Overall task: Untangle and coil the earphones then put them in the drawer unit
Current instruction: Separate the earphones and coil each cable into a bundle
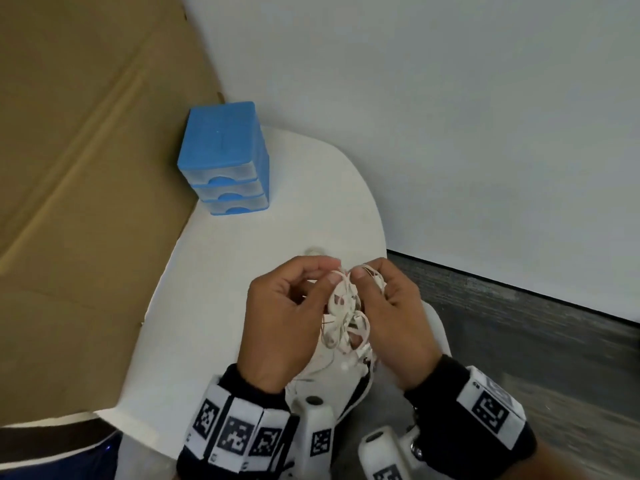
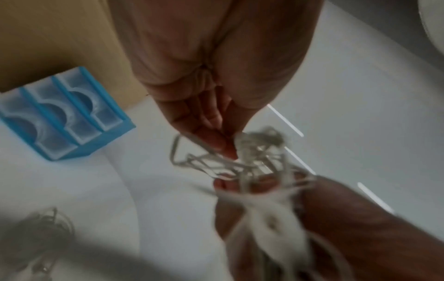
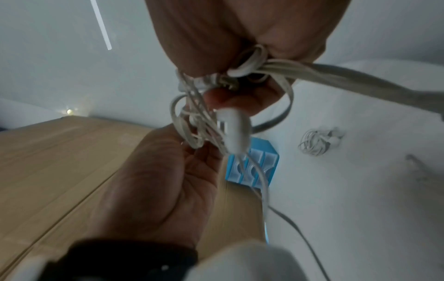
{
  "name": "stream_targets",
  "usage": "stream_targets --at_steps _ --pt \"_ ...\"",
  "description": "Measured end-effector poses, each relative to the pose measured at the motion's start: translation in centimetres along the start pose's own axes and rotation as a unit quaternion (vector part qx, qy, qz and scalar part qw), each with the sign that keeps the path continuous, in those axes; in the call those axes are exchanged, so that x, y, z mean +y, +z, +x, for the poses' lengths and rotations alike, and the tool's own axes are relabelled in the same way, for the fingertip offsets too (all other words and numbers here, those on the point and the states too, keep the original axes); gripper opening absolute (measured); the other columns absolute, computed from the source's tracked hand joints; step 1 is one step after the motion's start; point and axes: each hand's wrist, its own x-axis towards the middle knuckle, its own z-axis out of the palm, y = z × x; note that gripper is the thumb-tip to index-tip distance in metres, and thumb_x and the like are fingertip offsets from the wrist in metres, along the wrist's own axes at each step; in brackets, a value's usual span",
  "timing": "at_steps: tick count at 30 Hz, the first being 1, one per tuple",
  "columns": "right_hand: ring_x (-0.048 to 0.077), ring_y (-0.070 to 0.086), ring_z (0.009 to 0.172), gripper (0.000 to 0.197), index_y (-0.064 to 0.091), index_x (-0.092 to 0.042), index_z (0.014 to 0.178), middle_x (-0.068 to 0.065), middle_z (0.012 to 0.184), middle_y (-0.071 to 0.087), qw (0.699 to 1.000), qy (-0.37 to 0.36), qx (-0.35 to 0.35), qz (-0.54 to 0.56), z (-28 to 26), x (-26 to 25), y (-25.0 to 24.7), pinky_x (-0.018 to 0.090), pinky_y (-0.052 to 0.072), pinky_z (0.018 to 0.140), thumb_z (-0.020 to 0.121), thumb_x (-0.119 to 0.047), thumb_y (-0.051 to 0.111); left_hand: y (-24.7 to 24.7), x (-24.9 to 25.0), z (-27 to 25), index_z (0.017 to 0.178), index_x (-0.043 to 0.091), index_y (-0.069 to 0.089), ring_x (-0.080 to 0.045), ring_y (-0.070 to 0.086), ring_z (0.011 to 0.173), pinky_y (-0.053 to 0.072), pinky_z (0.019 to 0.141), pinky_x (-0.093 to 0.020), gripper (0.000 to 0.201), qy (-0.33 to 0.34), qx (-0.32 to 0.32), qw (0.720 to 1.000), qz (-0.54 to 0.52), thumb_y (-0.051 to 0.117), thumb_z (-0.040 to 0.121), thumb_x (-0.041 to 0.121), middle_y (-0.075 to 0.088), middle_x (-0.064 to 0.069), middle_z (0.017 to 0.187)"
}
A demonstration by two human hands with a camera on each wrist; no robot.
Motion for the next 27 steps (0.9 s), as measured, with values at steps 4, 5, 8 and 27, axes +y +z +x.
stream_targets --at_steps 4,5,8,27 --pt "0.019 0.047 0.056 0.021 0.060 -0.007 0.078 0.008 0.063 0.054 0.998 0.035 -0.028 0.041 -0.1 0.2 -2.9 0.030 0.041 0.050 0.098 -0.013 0.054 0.7 0.0 0.5 0.087 0.025 0.077 -0.005 0.063 0.062 0.054 0.066 -0.025 0.018 0.060 -0.047 0.993 0.093 0.073 0.083 0.008 0.074 0.011 0.072" --pt "0.021 0.044 0.056 0.021 0.061 -0.009 0.078 0.011 0.063 0.052 0.997 0.043 -0.033 0.051 -0.2 0.3 -3.5 0.031 0.039 0.051 0.098 -0.014 0.055 0.7 0.1 0.5 0.088 0.026 0.077 -0.004 0.061 0.065 0.051 0.066 -0.022 0.018 0.080 -0.057 0.987 0.124 0.073 0.083 0.010 0.073 0.015 0.074" --pt "0.019 0.041 0.050 0.022 0.060 -0.013 0.077 0.011 0.062 0.049 0.996 0.049 -0.056 0.053 -0.4 -0.1 -4.6 0.028 0.037 0.046 0.098 -0.015 0.055 1.0 0.2 0.3 0.089 0.027 0.077 0.000 0.059 0.067 0.047 0.066 -0.017 0.012 0.077 -0.064 0.982 0.158 0.072 0.085 0.017 0.069 0.021 0.072" --pt "0.021 0.031 0.049 0.019 0.053 -0.008 0.082 0.003 0.053 0.035 0.995 0.008 -0.099 0.019 -0.8 -1.2 -3.5 0.028 0.032 0.046 0.099 -0.016 0.054 -3.1 0.0 -3.6 0.072 0.017 0.079 -0.007 0.063 0.067 0.048 0.072 -0.021 0.053 -0.087 -0.300 0.945 0.095 0.049 0.094 0.055 0.075 0.006 0.077"
